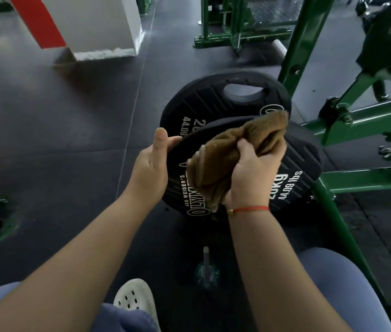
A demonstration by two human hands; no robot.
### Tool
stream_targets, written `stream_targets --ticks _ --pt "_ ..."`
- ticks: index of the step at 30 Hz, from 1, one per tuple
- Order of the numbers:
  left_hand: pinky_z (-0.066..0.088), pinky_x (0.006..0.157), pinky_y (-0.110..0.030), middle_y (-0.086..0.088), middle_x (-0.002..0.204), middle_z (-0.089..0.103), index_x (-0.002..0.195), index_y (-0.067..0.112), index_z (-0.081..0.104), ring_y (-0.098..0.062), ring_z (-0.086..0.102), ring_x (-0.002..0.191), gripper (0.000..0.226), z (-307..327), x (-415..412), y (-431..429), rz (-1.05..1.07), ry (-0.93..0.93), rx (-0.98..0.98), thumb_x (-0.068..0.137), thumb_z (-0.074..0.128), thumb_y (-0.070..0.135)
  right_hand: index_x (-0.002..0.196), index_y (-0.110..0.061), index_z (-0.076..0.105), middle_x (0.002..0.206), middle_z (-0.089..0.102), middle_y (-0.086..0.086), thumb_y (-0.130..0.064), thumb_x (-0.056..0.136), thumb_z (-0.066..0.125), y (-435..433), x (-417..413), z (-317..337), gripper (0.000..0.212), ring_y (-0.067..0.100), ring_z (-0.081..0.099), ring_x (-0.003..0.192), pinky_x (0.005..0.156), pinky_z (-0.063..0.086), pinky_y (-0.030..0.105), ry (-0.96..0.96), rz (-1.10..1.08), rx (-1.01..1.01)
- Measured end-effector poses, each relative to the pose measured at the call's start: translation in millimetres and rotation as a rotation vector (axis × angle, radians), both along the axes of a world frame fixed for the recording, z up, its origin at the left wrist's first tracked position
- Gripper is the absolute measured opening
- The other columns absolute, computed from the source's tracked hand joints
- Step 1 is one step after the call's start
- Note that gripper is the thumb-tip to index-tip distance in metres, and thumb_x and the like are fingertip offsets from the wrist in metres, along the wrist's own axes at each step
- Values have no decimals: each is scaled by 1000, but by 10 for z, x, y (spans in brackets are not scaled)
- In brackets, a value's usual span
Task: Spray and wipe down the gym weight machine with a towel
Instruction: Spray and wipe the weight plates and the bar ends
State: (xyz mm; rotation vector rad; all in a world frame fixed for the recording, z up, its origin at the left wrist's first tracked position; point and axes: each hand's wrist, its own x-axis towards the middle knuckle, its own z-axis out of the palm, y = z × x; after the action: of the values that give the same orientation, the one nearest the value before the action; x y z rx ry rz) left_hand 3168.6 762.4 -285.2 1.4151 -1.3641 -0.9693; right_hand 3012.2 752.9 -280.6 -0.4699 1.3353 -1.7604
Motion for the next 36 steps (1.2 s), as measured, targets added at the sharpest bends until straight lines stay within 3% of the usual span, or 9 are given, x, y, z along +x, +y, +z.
stream_targets --ticks 3,4,10,15,19,24,29,34,36 --pt "31 123 -41 3 143 60 140 19 59 -6 49 137 90 -6 -64 -2 -10 -27 -17 89 18 80 153 -22 36 139 34 9 -4 86 69 -21 -49 -62 78 15 44 117 101 32 7 314 -7 -6" --pt "29 123 -41 4 145 58 142 20 57 -6 47 139 91 4 -93 -16 -24 -30 -7 86 18 81 153 -21 35 142 30 12 2 85 67 -10 -49 -141 79 19 42 124 103 27 4 419 -22 -17" --pt "28 124 -40 6 147 56 144 21 55 -5 44 140 99 20 -139 -74 -41 -89 36 81 15 86 151 -23 40 148 29 16 7 86 63 59 -122 -619 75 26 36 139 120 26 30 718 -45 -42" --pt "27 121 -29 9 148 54 144 22 55 0 42 139 87 21 -161 -36 -46 -137 9 94 14 79 131 -3 59 136 38 25 14 78 57 180 -370 -564 55 34 42 129 111 19 7 795 -159 -65" --pt "26 105 -9 9 149 53 145 21 55 5 41 136 80 -16 -211 32 -21 -192 -8 94 19 71 133 3 57 129 39 30 10 79 60 163 -628 -296 54 30 42 126 115 27 21 844 -419 -231" --pt "23 104 0 11 152 49 149 20 50 9 36 139 77 -39 -220 54 -38 -261 -52 96 20 67 148 -7 45 150 30 27 0 84 54 -163 -837 -460 65 25 29 140 119 16 22 915 -335 -154" --pt "22 125 -30 8 162 35 155 19 41 2 27 149 61 -182 -258 100 -52 -340 -139 106 26 53 156 -14 31 160 15 23 6 87 45 -66 -826 -1031 73 31 16 150 121 6 19 821 -238 -51" --pt "21 126 -48 1 168 22 158 11 31 -4 16 154 57 -536 -393 275 22 -377 -251 108 36 38 160 -18 21 162 9 17 -5 98 46 17 -852 -1417 68 29 20 150 119 15 26 565 -125 154" --pt "22 126 -49 2 169 19 159 12 28 -6 16 155 59 -774 -435 400 28 -364 -233 107 36 37 159 -14 20 161 11 19 -4 99 47 1 -892 -1466 67 30 24 148 114 15 18 552 -108 156"
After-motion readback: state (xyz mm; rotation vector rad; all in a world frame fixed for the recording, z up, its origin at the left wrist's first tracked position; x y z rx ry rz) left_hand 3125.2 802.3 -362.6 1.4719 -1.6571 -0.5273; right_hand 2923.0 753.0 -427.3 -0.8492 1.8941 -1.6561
